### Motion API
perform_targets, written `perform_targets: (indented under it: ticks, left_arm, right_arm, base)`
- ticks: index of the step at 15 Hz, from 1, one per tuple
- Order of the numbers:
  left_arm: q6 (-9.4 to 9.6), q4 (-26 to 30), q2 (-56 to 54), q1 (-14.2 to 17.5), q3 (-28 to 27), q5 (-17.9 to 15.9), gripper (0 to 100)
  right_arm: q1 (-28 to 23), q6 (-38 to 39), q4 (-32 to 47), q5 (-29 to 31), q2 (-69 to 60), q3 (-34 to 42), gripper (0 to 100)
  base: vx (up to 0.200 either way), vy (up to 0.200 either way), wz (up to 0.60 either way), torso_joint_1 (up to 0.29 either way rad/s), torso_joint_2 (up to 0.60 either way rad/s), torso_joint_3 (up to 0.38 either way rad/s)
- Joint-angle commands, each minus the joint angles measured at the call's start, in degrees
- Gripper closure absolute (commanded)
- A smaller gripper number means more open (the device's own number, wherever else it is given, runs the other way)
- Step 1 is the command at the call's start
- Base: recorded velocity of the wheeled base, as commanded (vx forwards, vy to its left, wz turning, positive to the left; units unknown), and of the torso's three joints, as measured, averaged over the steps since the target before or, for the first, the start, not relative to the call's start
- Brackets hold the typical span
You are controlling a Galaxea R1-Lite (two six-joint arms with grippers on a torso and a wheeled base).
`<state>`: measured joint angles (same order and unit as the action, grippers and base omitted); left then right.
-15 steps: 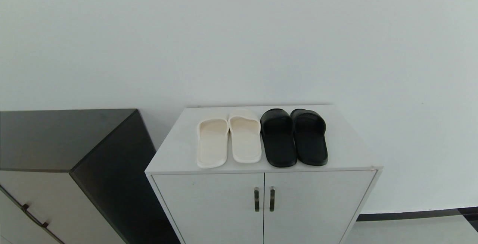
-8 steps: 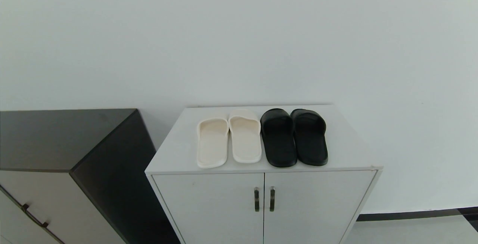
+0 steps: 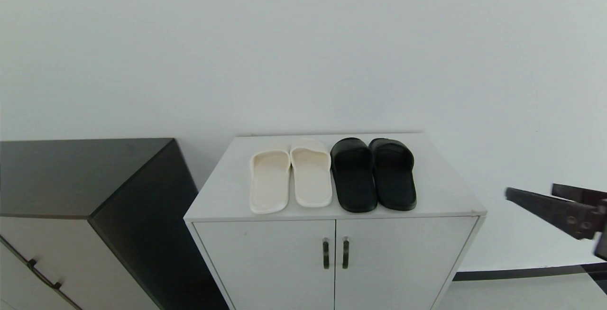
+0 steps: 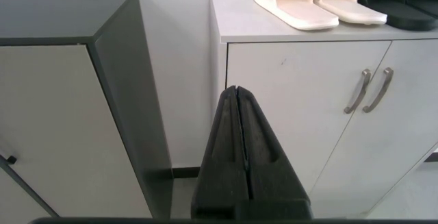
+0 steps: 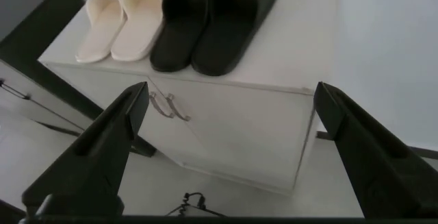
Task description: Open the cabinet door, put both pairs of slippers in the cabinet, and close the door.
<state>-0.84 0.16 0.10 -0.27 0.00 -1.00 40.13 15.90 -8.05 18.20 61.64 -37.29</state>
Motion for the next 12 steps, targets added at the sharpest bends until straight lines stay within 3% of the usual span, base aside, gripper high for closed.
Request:
perform_targets:
  ticks: [1,6,12]
  left_arm:
    - [-0.04,0.0,0.0,0.0,0.0,0.0,100]
    - [-0.13,0.0,0.0,0.0,0.0,0.0,100]
    - [-0.21,0.0,0.0,0.0,0.0,0.0,100]
  right_arm:
    - [6.8,1.5,-4.9,5.5,13.9,-5.2,0]
    - [10.1,0.8,-9.6,15.3,26.7,-11.0,0]
    - [7.9,-2.3,-19.4,18.4,41.9,-19.5,0]
  base:
    - [0.000,0.000,0.00,0.000,0.00,0.000]
    - [0.000,0.000,0.00,0.000,0.00,0.000]
    - [0.000,0.000,0.00,0.000,0.00,0.000]
